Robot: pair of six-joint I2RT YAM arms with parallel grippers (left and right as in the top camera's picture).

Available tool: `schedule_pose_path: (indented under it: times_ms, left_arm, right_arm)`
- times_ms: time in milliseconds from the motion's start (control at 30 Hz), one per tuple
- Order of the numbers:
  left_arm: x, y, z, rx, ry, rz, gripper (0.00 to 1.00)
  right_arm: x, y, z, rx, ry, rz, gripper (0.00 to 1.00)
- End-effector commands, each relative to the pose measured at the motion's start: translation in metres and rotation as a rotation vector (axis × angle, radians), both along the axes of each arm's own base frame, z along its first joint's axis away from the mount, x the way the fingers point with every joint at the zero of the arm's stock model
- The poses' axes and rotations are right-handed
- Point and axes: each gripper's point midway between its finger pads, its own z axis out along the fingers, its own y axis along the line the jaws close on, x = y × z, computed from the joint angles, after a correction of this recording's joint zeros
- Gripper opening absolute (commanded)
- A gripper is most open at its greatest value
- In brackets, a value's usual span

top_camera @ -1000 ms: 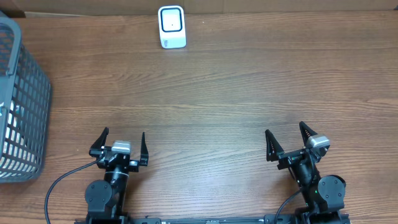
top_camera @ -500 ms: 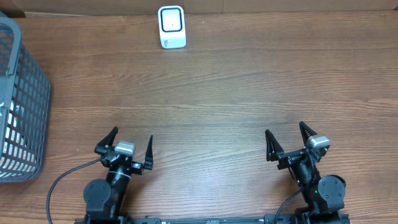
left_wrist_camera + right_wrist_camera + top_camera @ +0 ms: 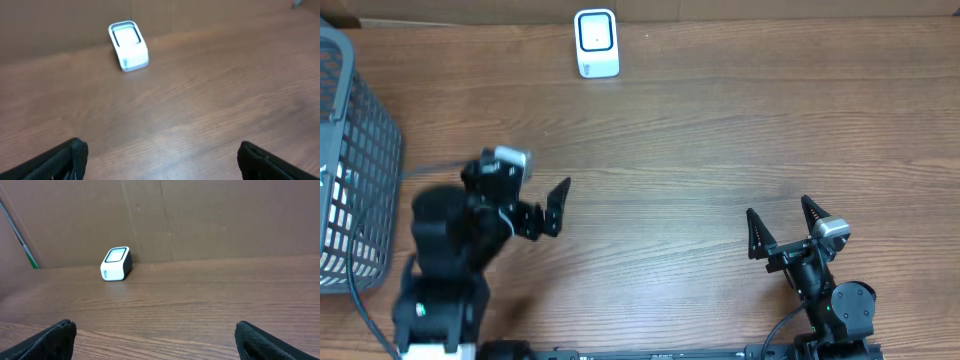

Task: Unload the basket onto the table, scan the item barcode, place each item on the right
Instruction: 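Swing the left gripper over to the grey basket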

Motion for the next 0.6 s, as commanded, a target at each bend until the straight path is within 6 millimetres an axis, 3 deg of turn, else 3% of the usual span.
schedule_pose_path:
  times_ms: [0,367,433,567]
  left_arm:
    - [0.017,-0.004,0.017,-0.029,0.079,-0.015,1.0]
    - [0.043,-0.024,-0.033,-0.114,0.285,-0.107,1.0]
    - [0.047,-0.023,-0.03,-0.112,0.273,-0.103,0.9]
    - [0.054,-0.018,-0.011,-0.139,0.251,-0.04,0.86]
  right_arm:
    - [0.0,0.0,-0.003,-0.001,0.002,-0.001,1.0]
    - [0.0,0.0,-0.003,-0.001,0.002,-0.001,1.0]
    - [0.0,0.0,-0.003,-0.001,0.002,-0.002,1.0]
    - [0.0,0.0,-0.003,-0.001,0.002,-0.002,1.0]
